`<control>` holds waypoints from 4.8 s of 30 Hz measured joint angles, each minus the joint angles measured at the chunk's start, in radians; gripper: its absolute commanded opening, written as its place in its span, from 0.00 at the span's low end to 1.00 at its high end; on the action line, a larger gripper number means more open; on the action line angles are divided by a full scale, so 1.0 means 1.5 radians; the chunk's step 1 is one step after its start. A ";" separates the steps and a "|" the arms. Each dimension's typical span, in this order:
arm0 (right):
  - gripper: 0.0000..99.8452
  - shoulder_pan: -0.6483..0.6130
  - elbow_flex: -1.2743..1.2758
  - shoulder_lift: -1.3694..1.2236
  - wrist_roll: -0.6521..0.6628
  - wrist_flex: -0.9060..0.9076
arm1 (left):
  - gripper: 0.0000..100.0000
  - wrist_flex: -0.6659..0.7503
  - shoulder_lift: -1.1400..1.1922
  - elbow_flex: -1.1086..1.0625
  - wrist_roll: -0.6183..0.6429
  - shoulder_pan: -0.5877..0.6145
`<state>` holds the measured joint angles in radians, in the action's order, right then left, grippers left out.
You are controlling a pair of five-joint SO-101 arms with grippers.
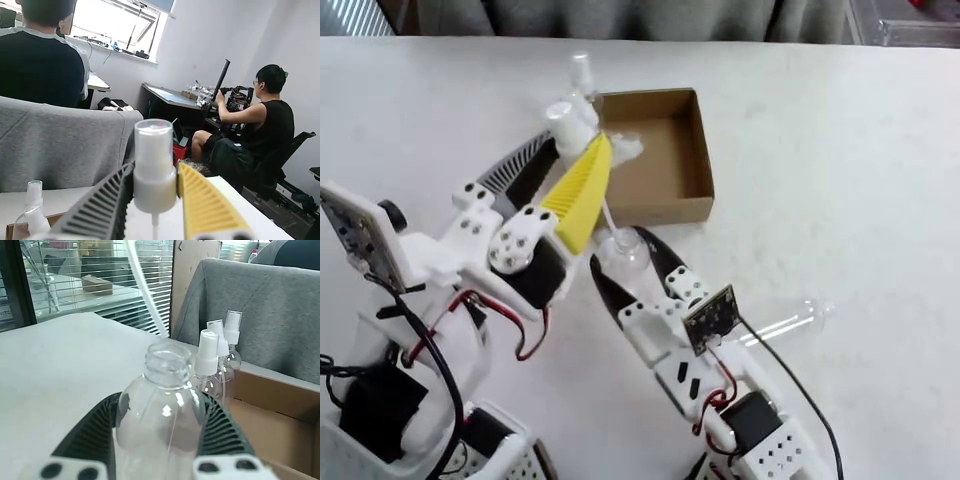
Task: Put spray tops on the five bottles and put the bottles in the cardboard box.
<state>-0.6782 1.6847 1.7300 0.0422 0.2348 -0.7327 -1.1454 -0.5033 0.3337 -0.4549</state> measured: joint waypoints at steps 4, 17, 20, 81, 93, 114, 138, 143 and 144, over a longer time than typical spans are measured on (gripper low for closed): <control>0.02 -0.001 0.000 0.000 0.000 0.000 | 0.02 0.002 -0.007 -0.017 0.000 0.005; 0.02 -0.001 0.000 0.000 0.000 0.000 | 0.02 0.004 0.001 -0.143 0.001 0.004; 0.02 -0.001 0.000 0.000 0.000 0.000 | 0.02 0.004 0.001 -0.167 0.001 0.002; 0.02 -0.001 0.000 0.000 0.001 0.010 | 0.25 0.036 -0.181 -0.405 -0.065 -0.045; 0.02 -0.001 0.000 0.000 0.001 0.010 | 0.25 -0.036 -0.350 -0.403 -0.046 -0.045; 0.02 -0.001 0.000 0.000 0.001 0.014 | 0.02 -0.012 -0.452 -0.480 -0.023 0.109; 0.02 -0.001 0.000 0.000 0.001 0.014 | 0.02 -0.058 -0.453 -0.480 -0.075 -0.103; 0.02 -0.001 0.000 0.000 0.001 0.014 | 0.02 -0.058 -0.451 -0.486 -0.074 -0.125; 0.02 -0.001 0.000 0.000 0.001 0.014 | 0.02 -0.058 -0.450 -0.486 -0.074 -0.125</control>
<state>-0.6797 1.6847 1.7300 0.0437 0.2562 -0.8201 -1.8205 -1.2321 0.2232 -0.6421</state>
